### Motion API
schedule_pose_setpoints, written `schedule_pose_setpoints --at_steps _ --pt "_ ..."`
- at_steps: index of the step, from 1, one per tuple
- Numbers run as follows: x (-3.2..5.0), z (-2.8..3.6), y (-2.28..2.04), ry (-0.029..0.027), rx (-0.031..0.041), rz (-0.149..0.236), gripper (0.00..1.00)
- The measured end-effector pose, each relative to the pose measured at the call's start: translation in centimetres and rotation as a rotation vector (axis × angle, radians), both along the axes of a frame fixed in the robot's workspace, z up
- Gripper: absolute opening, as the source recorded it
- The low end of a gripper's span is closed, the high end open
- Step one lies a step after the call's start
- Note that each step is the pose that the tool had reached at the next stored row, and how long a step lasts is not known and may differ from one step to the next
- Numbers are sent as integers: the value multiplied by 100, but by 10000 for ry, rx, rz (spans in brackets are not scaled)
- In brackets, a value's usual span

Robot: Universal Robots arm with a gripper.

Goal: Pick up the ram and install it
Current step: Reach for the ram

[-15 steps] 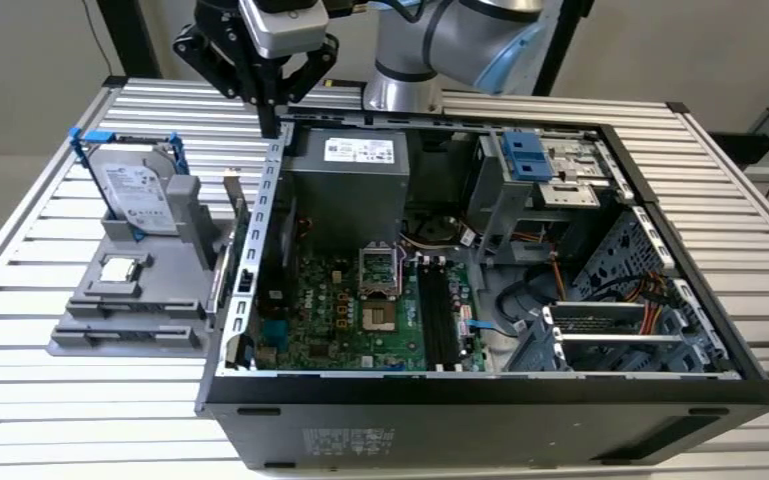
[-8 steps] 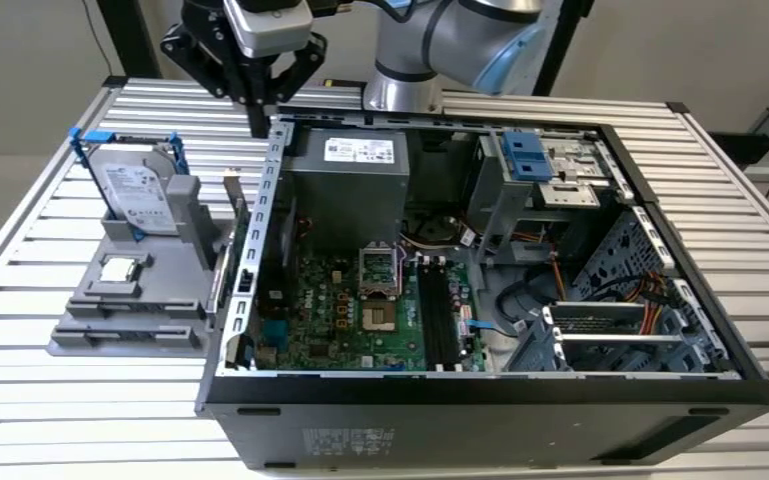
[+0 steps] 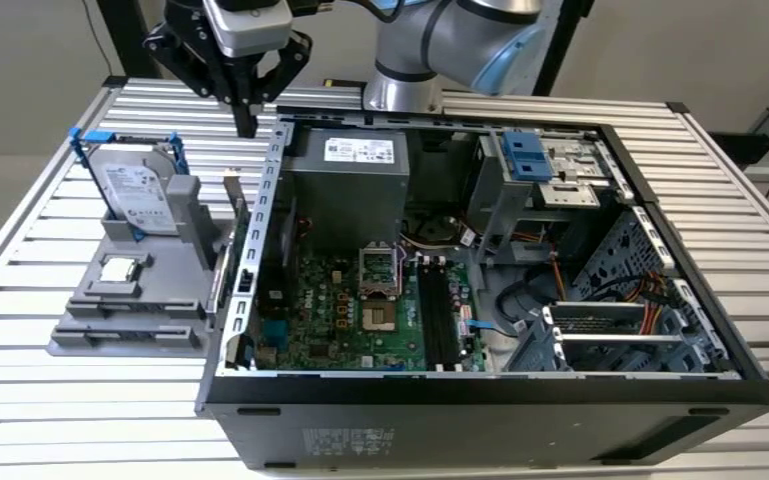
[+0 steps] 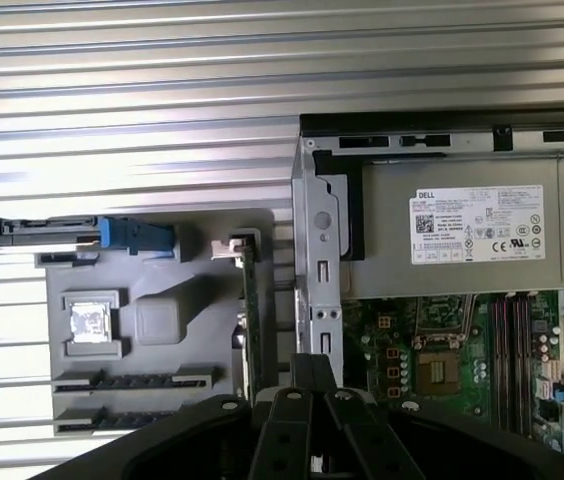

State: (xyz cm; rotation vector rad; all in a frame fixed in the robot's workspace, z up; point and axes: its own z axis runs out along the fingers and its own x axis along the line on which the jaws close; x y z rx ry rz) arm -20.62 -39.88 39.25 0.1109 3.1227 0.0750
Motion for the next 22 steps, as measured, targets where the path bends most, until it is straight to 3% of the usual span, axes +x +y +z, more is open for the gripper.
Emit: schedule_pose_setpoints --at_steps 22 --pt "-411 0 0 1 1 0 0"
